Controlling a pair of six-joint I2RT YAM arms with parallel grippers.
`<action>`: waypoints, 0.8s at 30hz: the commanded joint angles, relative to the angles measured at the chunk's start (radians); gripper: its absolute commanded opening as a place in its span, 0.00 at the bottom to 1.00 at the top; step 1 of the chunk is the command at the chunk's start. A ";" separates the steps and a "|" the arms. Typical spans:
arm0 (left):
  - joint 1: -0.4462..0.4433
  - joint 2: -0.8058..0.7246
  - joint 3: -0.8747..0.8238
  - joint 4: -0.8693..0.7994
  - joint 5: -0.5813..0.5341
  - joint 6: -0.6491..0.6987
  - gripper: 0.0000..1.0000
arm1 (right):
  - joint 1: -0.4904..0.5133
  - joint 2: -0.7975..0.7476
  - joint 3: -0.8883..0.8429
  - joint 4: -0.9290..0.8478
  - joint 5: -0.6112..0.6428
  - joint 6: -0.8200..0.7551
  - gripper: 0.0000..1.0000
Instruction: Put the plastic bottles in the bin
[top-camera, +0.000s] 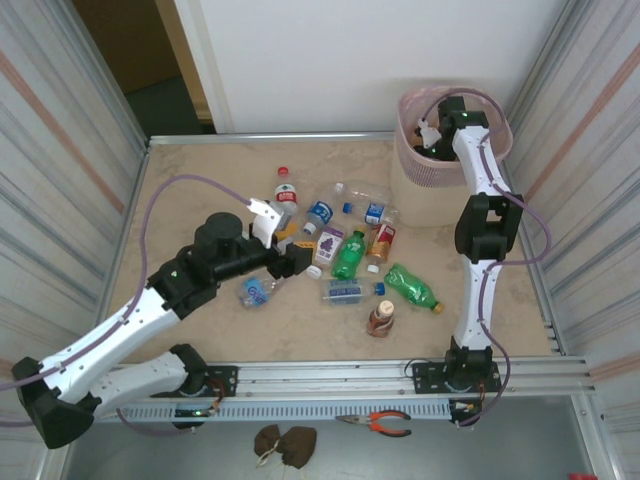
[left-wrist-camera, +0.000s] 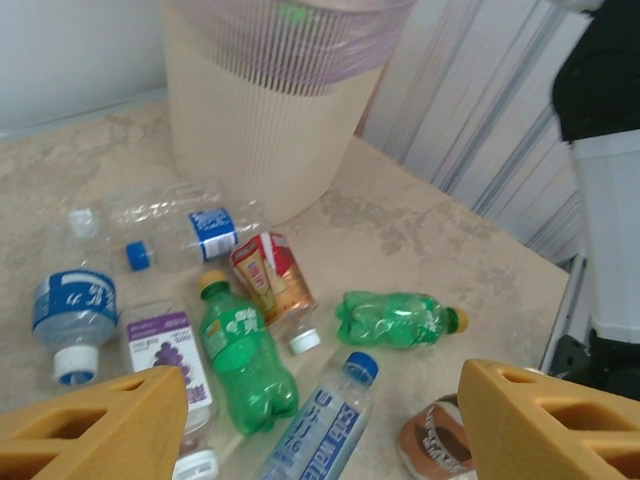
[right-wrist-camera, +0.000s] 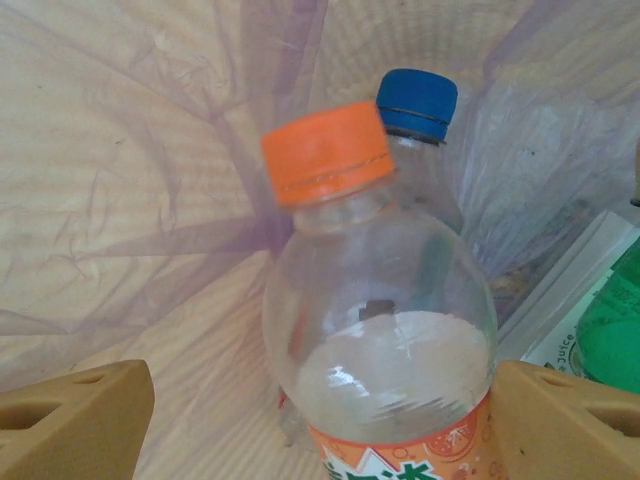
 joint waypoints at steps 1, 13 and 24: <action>0.025 0.020 0.042 -0.104 -0.006 -0.010 0.72 | 0.008 -0.101 0.020 -0.025 -0.013 0.005 0.86; 0.093 0.135 0.066 -0.381 -0.068 0.005 0.73 | 0.010 -0.286 -0.017 0.007 0.047 0.017 0.86; 0.137 0.194 -0.020 -0.479 -0.152 -0.020 0.81 | 0.018 -0.434 -0.023 0.019 0.156 0.021 0.87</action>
